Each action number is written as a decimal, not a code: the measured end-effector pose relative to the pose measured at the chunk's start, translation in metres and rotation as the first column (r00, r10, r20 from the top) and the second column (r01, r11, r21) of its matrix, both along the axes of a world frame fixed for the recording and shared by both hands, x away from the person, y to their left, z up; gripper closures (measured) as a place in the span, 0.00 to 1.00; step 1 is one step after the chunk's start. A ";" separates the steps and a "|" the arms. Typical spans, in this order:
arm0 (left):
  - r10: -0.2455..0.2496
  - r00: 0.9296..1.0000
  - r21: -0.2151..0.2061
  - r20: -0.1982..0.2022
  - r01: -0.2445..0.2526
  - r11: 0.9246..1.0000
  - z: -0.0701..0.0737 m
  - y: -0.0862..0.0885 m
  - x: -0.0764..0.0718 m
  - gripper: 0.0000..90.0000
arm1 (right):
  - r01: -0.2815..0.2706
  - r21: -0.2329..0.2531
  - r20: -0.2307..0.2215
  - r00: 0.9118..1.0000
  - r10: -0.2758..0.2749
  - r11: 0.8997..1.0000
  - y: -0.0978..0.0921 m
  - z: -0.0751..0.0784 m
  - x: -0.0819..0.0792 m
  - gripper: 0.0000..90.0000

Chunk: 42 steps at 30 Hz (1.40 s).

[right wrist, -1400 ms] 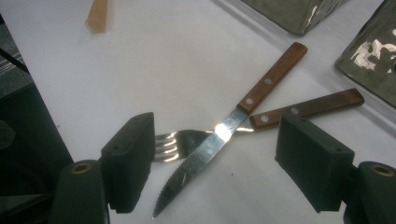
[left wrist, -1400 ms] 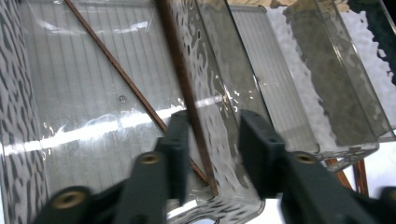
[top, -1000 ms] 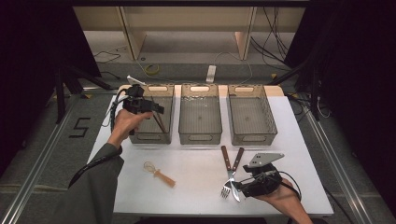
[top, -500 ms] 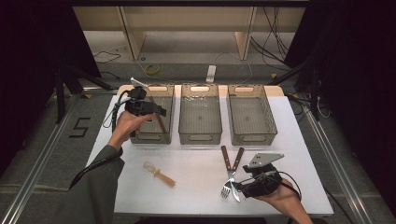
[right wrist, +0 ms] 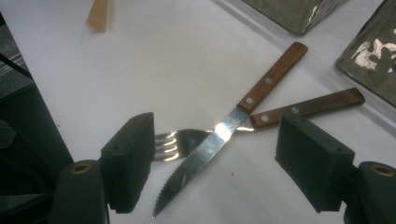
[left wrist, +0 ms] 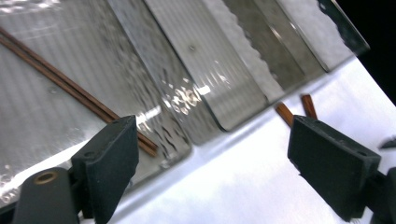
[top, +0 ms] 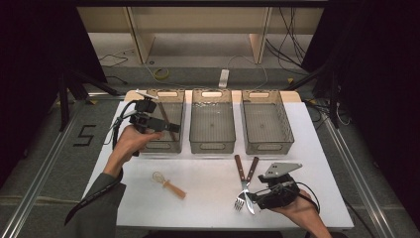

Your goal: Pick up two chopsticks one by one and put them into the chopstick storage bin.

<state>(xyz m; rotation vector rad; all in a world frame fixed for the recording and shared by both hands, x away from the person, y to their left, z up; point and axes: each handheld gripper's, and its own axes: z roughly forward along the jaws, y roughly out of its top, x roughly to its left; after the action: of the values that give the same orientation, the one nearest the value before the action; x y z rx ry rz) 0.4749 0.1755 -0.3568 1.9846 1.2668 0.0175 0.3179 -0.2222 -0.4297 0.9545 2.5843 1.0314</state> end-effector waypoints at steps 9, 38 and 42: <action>-0.122 0.992 0.044 0.029 0.121 0.992 -0.012 -0.009 -0.033 0.18 | 0.005 0.003 0.002 1.000 -0.005 1.000 -0.001 0.000 -0.001 0.32; -0.322 0.946 0.287 0.034 0.300 0.910 -0.031 -0.023 -0.076 0.19 | 0.036 0.033 0.011 0.999 -0.036 0.999 -0.011 -0.003 -0.004 0.31; -0.356 0.934 0.330 0.021 0.330 0.885 -0.035 -0.028 -0.080 0.19 | 0.052 0.049 0.015 0.999 -0.053 0.997 -0.014 -0.004 -0.003 0.30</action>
<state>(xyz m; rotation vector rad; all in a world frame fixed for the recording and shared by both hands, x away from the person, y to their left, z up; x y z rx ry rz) 0.3944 0.1476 -0.3921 2.4428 0.8853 0.1379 0.3145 -0.2365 -0.4332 1.0155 2.5185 1.0878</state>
